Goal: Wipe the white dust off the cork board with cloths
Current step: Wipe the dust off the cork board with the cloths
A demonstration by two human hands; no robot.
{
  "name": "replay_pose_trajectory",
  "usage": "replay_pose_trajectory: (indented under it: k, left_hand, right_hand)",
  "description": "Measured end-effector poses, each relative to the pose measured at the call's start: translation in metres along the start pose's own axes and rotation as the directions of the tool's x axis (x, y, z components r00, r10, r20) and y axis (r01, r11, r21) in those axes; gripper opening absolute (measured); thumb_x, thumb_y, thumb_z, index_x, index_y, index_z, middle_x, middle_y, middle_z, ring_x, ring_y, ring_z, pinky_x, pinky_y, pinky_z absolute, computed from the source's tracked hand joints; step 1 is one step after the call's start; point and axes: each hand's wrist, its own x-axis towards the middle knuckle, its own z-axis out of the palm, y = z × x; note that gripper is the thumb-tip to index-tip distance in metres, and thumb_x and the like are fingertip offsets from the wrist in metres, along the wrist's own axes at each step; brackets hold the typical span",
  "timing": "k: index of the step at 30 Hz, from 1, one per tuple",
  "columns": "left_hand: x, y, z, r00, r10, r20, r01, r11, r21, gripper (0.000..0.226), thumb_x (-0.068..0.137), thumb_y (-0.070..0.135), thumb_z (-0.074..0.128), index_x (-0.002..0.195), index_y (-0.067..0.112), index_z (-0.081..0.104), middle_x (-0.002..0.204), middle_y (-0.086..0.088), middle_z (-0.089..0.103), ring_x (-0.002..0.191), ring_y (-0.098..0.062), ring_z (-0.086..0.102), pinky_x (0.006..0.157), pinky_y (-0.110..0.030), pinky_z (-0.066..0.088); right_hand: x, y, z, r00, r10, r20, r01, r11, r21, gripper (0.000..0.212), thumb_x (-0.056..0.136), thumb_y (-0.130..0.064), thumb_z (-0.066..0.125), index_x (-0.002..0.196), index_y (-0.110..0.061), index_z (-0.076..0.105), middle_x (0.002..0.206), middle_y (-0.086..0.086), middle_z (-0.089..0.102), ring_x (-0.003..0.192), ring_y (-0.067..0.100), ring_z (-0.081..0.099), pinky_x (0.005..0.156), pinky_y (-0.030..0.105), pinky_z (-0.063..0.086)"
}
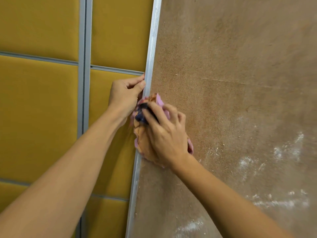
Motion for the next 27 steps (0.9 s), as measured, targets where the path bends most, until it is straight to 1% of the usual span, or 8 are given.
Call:
replay_pose_trajectory:
  k: [3, 8, 10, 14, 17, 20, 24, 27]
  left_hand:
    - [0.001, 0.001, -0.002, 1.000, -0.010, 0.015, 0.010, 1.000, 0.020, 0.030, 0.098, 0.008, 0.065, 0.128, 0.006, 0.069, 0.113, -0.002, 0.074, 0.086, -0.004, 0.069, 0.082, -0.017, 0.056]
    - [0.003, -0.004, -0.001, 1.000, 0.018, 0.005, -0.018, 0.999, 0.041, 0.031, 0.098, 0.007, 0.066, 0.129, 0.004, 0.067, 0.115, 0.003, 0.070, 0.089, 0.012, 0.064, 0.086, -0.009, 0.051]
    - [0.005, -0.006, -0.001, 1.000, 0.031, -0.005, -0.030, 0.998, 0.053, 0.031, 0.098, 0.008, 0.066, 0.128, 0.005, 0.068, 0.114, 0.006, 0.070, 0.086, 0.016, 0.063, 0.087, -0.009, 0.050]
    - [0.001, -0.010, -0.004, 0.998, 0.065, 0.001, -0.065, 0.991, 0.114, 0.030, 0.098, 0.012, 0.067, 0.127, 0.012, 0.070, 0.123, 0.003, 0.072, 0.111, -0.002, 0.067, 0.106, -0.032, 0.052]
    - [-0.004, -0.010, -0.006, 0.997, 0.074, 0.025, -0.077, 0.988, 0.132, 0.031, 0.098, 0.013, 0.067, 0.129, 0.013, 0.069, 0.126, 0.001, 0.071, 0.119, -0.007, 0.065, 0.110, -0.037, 0.050]
    - [-0.001, -0.007, -0.007, 0.996, 0.080, 0.031, -0.084, 0.986, 0.147, 0.031, 0.097, 0.011, 0.068, 0.128, 0.009, 0.069, 0.125, -0.001, 0.071, 0.118, -0.007, 0.065, 0.109, -0.037, 0.050]
    - [0.001, -0.008, -0.006, 0.997, 0.070, 0.016, -0.072, 0.988, 0.137, 0.032, 0.097, 0.014, 0.069, 0.128, 0.007, 0.069, 0.123, 0.001, 0.070, 0.116, -0.005, 0.065, 0.109, -0.030, 0.049]
    - [0.001, -0.013, -0.004, 0.997, 0.074, 0.011, -0.074, 0.989, 0.129, 0.033, 0.097, 0.014, 0.069, 0.130, 0.007, 0.068, 0.126, -0.001, 0.069, 0.116, -0.002, 0.063, 0.107, -0.023, 0.048]
  right_hand:
    - [-0.023, -0.002, 0.001, 0.990, -0.130, 0.063, 0.130, 0.992, -0.001, 0.039, 0.099, -0.035, 0.048, 0.132, -0.024, 0.064, 0.146, -0.005, 0.056, 0.121, 0.025, 0.044, 0.088, 0.042, 0.037]
    - [0.021, 0.004, 0.003, 0.998, 0.056, 0.019, -0.055, 0.997, -0.061, 0.042, 0.099, -0.032, 0.054, 0.141, -0.026, 0.057, 0.150, -0.008, 0.051, 0.121, 0.025, 0.043, 0.088, 0.043, 0.034]
    - [0.022, 0.003, 0.006, 0.996, 0.092, 0.009, -0.091, 0.995, -0.042, 0.040, 0.102, -0.033, 0.047, 0.140, -0.024, 0.059, 0.149, -0.007, 0.052, 0.122, 0.025, 0.041, 0.088, 0.041, 0.034]
    - [-0.037, -0.010, 0.007, 0.995, -0.082, 0.056, 0.082, 0.997, 0.008, 0.044, 0.102, -0.035, 0.038, 0.132, -0.018, 0.066, 0.144, -0.003, 0.059, 0.121, 0.026, 0.042, 0.085, 0.042, 0.038]
    - [-0.056, -0.006, 0.002, 0.982, -0.151, 0.116, 0.151, 0.988, 0.008, 0.050, 0.105, -0.037, 0.028, 0.131, -0.017, 0.066, 0.143, -0.002, 0.059, 0.119, 0.025, 0.045, 0.085, 0.043, 0.038]
    - [-0.022, 0.002, 0.002, 0.996, -0.060, 0.063, 0.065, 0.995, -0.081, 0.041, 0.096, -0.030, 0.055, 0.135, -0.019, 0.063, 0.146, -0.003, 0.057, 0.118, 0.025, 0.044, 0.087, 0.044, 0.039]
    - [0.032, 0.005, -0.002, 0.994, 0.110, 0.004, -0.109, 0.986, -0.125, 0.035, 0.095, -0.029, 0.056, 0.128, -0.022, 0.064, 0.142, -0.003, 0.057, 0.114, 0.026, 0.041, 0.084, 0.043, 0.035]
    - [0.028, 0.001, -0.002, 0.993, 0.120, 0.005, -0.119, 0.988, -0.094, 0.032, 0.095, -0.035, 0.053, 0.122, -0.023, 0.066, 0.140, -0.001, 0.058, 0.113, 0.029, 0.041, 0.083, 0.044, 0.037]
